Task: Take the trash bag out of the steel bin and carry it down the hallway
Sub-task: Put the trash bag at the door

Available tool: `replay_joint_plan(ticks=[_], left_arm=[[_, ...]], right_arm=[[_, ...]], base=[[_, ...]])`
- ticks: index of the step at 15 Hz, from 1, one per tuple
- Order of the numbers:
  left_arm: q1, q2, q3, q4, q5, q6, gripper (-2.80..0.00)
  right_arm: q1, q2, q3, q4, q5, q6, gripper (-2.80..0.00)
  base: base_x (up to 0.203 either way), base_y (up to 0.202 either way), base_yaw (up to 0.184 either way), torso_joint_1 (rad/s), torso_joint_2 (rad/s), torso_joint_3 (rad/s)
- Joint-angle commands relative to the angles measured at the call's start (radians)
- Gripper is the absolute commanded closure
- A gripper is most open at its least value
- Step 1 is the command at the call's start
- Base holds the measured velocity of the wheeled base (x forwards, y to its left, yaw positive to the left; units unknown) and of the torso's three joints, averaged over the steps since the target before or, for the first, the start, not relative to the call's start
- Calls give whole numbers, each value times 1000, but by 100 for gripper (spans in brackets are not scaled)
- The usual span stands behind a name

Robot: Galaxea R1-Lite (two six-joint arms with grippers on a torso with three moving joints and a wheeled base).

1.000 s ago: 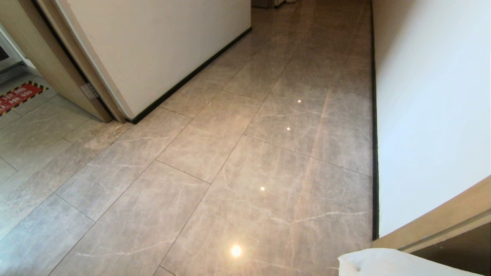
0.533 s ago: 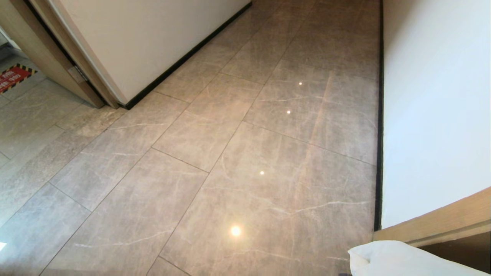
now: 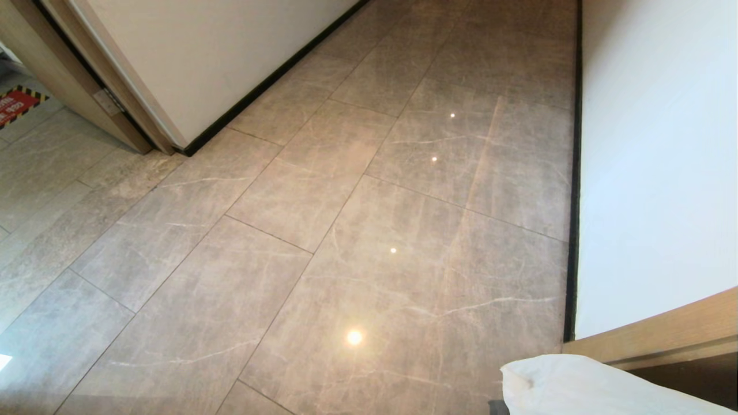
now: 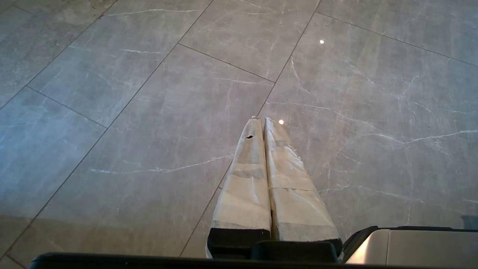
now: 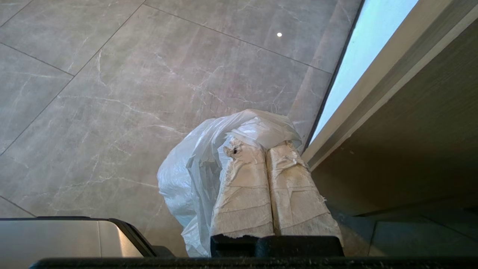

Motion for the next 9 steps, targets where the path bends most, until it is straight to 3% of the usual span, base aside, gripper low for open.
replay_joint_plan(ticks=[1, 5, 9], left_arm=[[0, 0, 0, 0, 0, 0, 0], [0, 0, 0, 0, 0, 0, 0], [0, 0, 0, 0, 0, 0, 0]], right_arm=[[0, 0, -5, 1, 1, 0, 0], [0, 89, -237, 116, 2, 8, 0], [-8, 357, -419, 249, -29, 13, 0]], base=[[0, 0, 0, 0, 0, 0], [0, 0, 0, 0, 0, 0], [0, 0, 0, 0, 0, 0]])
